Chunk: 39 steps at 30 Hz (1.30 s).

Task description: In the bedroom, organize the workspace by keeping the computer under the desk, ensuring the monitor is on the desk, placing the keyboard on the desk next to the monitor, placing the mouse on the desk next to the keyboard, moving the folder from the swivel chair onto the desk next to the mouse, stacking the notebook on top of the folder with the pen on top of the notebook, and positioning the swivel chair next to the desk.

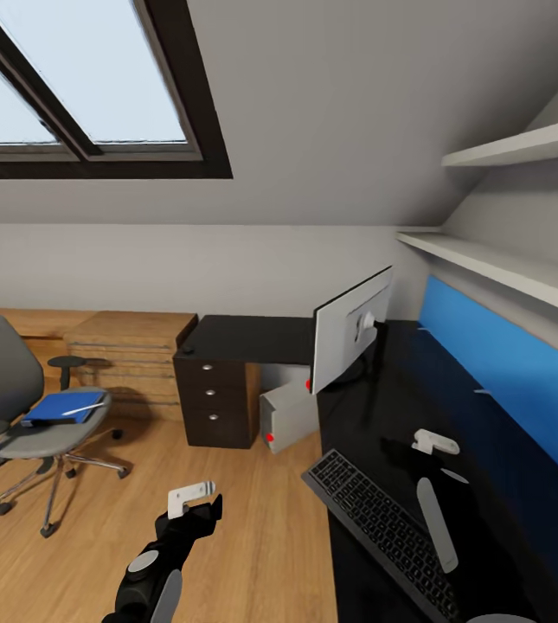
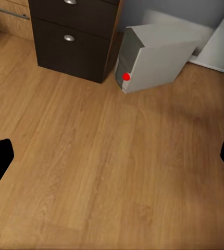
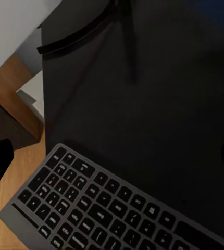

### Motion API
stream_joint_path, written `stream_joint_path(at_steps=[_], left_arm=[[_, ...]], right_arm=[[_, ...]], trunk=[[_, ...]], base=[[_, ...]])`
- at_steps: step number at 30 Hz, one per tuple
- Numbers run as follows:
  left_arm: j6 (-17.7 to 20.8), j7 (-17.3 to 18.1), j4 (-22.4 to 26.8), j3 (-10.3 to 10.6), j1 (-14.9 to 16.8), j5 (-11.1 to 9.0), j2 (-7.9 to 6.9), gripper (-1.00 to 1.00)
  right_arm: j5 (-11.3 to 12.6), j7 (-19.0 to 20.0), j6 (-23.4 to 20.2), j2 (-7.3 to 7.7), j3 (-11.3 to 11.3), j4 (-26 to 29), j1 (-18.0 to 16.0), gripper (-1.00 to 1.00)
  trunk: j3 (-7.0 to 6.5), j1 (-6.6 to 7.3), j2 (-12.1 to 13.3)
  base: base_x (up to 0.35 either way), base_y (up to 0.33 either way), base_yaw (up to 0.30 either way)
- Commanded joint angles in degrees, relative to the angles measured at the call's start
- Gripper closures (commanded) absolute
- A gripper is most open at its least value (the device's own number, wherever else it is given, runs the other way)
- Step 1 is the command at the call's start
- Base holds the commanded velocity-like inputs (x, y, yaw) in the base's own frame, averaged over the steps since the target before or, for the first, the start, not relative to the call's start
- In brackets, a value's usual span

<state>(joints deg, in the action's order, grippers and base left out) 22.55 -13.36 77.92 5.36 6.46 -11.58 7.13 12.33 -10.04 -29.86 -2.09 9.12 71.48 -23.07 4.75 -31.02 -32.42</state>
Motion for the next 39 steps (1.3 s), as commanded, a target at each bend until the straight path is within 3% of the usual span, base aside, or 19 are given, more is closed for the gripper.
stream_joint_path(at_steps=[1, 15, 16, 17, 19, 20, 24, 27, 29, 39], left_arm=[[0.2, -0.5, 0.1, 0.1, 0.0, -0.6, -0.01, -1.0], [0.2, -0.4, 0.4, 0.1, 0.0, -0.6, -0.1, -1.0], [0.2, -0.4, 0.6, 0.1, 0.0, -0.6, -0.1, -1.0], [0.2, -0.5, 0.7, 0.1, 0.0, -0.6, -0.1, -1.0], [0.2, -0.5, 0.7, 0.1, 0.0, -0.6, -0.1, -1.0], [0.2, -0.5, 0.7, 0.1, 0.0, -0.6, -0.1, -1.0], [0.2, -0.5, 0.7, 0.0, 0.0, -0.6, -0.1, -1.0], [0.1, -0.5, 0.7, 0.0, 0.0, -0.6, -0.11, -1.0], [0.1, -0.5, 0.7, 0.0, 0.0, -0.6, -0.11, -1.0], [0.2, -0.5, 0.7, 0.1, 0.0, -0.6, -0.1, -1.0]], right_arm=[[0.6, -0.4, -0.2, -0.02, 0.0, 0.1, 0.0, -1.0], [0.6, -0.2, 0.2, -0.02, -0.7, 0.0, 0.0, -1.0], [0.0, -0.6, 9.3, 1.17, -3.9, -13.3, -5.2, -1.0], [-0.1, -0.7, 10.9, 1.78, -4.0, -19.0, -9.3, -1.0], [-0.1, -0.7, 12.8, 2.39, -4.1, -25.6, -13.8, -1.0], [-0.1, -0.7, 15.2, 2.95, -4.1, -32.9, -18.3, -1.0], [-0.4, -0.8, 25.3, 4.85, -4.3, -54.7, -30.5, -1.0], [-0.5, -0.8, 28.7, 5.44, -4.4, -61.6, -35.1, -1.0], [-0.5, -0.8, 29.6, 5.55, -4.4, -63.4, -36.2, -1.0], [-0.1, -0.8, 30.8, 4.4, -4.3, -70.0, -38.1, -1.0]], trunk=[[0.12, -0.03, -0.1], [0.12, -0.03, -0.1], [0.12, -0.03, -0.1], [0.12, -0.03, -0.1], [0.12, -0.03, -0.1], [0.12, -0.03, -0.1], [0.12, -0.03, -0.1], [0.12, -0.03, -0.1], [0.12, -0.03, -0.1], [0.12, -0.03, -0.1]], base=[[0.019, -0.129, 0.02], [0.004, -0.025, 0.004], [0.005, 0.0, 0.0], [0.029, 0.0, 0.0], [0.046, 0.0, 0.0], [0.065, 0.0, 0.0], [0.076, 0.0, 0.0], [0.117, 0.0, 0.0], [0.2, 0.0, 0.0], [0.258, 0.0, 0.0]])
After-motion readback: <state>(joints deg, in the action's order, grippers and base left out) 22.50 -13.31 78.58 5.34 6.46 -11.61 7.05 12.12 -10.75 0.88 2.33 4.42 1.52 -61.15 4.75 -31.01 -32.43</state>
